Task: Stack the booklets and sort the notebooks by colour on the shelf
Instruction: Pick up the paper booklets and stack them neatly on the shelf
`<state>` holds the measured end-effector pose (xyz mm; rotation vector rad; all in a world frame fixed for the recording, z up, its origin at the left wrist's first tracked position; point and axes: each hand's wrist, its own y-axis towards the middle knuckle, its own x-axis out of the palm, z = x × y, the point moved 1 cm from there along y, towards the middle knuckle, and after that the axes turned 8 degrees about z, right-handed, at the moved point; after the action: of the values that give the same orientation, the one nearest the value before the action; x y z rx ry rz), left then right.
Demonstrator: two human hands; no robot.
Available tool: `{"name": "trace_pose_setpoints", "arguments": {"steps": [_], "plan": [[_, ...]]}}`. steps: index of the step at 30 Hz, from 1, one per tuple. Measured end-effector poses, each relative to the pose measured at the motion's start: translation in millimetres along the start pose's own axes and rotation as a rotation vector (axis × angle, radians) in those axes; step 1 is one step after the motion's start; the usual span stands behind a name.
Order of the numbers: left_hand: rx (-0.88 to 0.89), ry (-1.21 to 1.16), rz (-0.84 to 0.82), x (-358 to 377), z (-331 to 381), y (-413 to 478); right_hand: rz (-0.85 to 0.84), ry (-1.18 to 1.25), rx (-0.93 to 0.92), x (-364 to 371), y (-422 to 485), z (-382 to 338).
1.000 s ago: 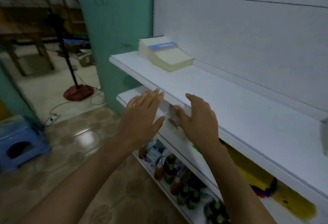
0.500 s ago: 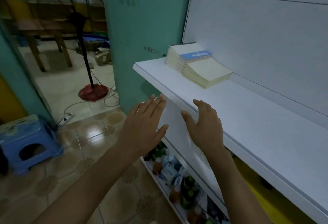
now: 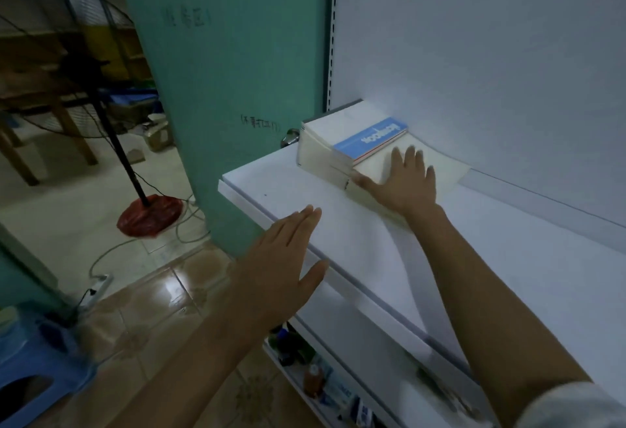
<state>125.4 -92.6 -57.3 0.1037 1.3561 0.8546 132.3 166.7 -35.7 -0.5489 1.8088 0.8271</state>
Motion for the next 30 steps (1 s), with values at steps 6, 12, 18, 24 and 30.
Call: {"name": "trace_pose_setpoints", "arguments": {"steps": [6, 12, 18, 24, 30], "plan": [[-0.128, -0.247, -0.054, 30, -24, 47, -0.025, -0.114, -0.047, 34, 5, 10], [-0.513, -0.875, -0.243, 55, -43, 108, 0.117, 0.084, 0.063, 27, -46, -12], [-0.446, -1.102, -0.799, 80, -52, 139, 0.088, -0.019, -0.105, 50, -104, -52], [-0.204, -1.17, -0.785, 89, -67, 149, 0.267, 0.26, -0.017, 33, -97, -57], [-0.207, -1.2, -0.426, 85, -117, 166, 0.829, 0.524, 0.375, 14, -59, -70]]}}
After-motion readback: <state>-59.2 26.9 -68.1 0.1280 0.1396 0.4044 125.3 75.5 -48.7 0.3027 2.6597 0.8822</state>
